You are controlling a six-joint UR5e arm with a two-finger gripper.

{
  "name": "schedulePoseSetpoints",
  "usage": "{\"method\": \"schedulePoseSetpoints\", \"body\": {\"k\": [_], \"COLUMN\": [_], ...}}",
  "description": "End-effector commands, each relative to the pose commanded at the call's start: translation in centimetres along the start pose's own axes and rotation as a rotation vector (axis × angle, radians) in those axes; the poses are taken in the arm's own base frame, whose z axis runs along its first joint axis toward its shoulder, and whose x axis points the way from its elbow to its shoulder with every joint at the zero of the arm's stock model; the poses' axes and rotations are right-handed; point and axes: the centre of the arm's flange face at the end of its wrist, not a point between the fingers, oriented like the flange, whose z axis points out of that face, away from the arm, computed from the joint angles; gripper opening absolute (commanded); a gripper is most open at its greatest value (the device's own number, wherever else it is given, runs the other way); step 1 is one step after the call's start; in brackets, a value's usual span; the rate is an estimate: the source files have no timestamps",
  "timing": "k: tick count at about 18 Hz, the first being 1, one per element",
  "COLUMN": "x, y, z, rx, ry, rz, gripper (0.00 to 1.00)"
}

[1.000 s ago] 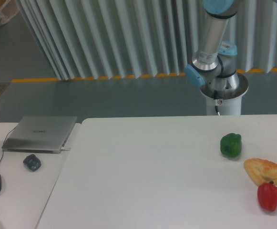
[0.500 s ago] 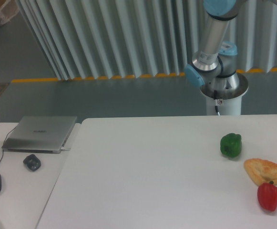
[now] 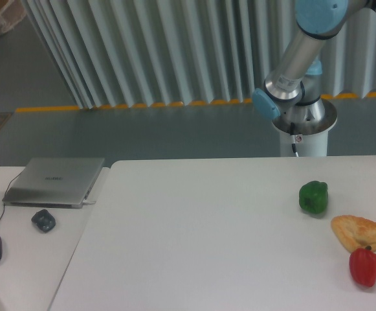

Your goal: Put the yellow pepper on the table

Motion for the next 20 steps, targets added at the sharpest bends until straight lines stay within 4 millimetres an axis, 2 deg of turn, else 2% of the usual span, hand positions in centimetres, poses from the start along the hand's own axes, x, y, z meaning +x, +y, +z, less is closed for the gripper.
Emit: {"method": "schedulePoseSetpoints", "body": {"k": [4,9,11,20], "x": [0.3,0.1,-0.6,-0.8], "y": [-0.1,-0.2,-0.2,-0.4], "z": [1.2,1.5,1.0,2.6], "rx": [-0.014,-0.014,-0.008,-0.019], "ry": [0.009,0.007,-0.004,-0.003], "rz": [-0.043,-0.051,-0.048,-0.047], "gripper": [1.0,1.0,1.0,1.0]}}
